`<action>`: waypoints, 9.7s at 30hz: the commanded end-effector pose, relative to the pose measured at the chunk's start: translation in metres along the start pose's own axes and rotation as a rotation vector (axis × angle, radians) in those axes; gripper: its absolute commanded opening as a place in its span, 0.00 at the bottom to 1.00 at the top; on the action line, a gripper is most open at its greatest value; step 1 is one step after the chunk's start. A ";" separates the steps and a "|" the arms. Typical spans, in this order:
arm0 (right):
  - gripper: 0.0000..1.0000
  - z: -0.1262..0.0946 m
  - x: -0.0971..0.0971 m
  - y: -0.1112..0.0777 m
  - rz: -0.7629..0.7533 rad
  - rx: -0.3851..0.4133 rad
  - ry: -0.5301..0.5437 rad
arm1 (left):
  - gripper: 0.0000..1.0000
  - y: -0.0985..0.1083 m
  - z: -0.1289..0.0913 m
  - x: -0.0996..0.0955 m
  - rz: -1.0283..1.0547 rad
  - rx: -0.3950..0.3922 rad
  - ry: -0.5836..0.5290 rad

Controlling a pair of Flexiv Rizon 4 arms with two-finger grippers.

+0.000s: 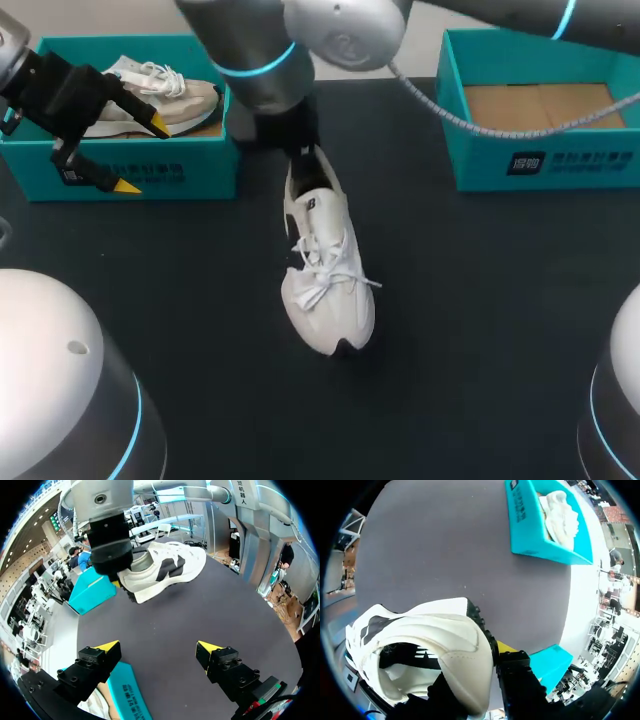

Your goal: Take the shoe out of the shoebox, open the shoe tongue, remove and reinsert the insole, then place the shoe into the shoebox

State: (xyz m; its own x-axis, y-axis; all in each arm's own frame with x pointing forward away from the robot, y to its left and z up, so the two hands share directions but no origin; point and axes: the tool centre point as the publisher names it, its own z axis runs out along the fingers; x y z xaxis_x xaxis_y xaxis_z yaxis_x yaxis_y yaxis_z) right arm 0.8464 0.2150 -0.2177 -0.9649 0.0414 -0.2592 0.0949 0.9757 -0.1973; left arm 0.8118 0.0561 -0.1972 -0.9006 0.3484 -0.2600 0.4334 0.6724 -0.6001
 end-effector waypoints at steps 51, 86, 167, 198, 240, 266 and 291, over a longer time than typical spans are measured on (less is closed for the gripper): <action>0.00 0.021 -0.163 -0.309 0.069 -0.011 0.057 | 1.00 0.000 -0.001 0.001 0.000 -0.003 0.001; 0.00 0.130 -0.230 -0.525 0.221 0.188 0.239 | 1.00 0.000 -0.001 0.001 0.000 -0.003 0.001; 0.00 0.184 -0.203 -0.526 1.761 0.277 0.126 | 1.00 0.000 -0.001 0.001 0.000 -0.003 0.001; 0.00 0.249 -0.200 -0.516 1.693 0.292 0.166 | 1.00 0.000 -0.001 0.001 0.000 -0.003 0.001; 0.00 0.282 -0.149 -0.496 1.714 0.355 0.203 | 1.00 0.000 -0.001 0.001 0.000 -0.003 0.001; 0.34 0.301 -0.143 -0.492 1.752 0.385 0.203 | 1.00 0.000 -0.001 0.001 0.000 -0.003 0.001; 0.49 0.208 -0.141 -0.476 1.869 0.199 0.112 | 1.00 0.000 -0.001 0.001 0.000 -0.003 0.001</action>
State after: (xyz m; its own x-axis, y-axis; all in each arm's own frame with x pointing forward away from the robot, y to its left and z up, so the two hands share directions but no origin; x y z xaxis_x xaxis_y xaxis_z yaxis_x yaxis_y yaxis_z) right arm 1.0119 -0.3071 -0.2994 0.3867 0.8993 -0.2041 0.9216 -0.3845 0.0520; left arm 0.8118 0.0561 -0.1972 -0.9006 0.3484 -0.2599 0.4333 0.6724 -0.6001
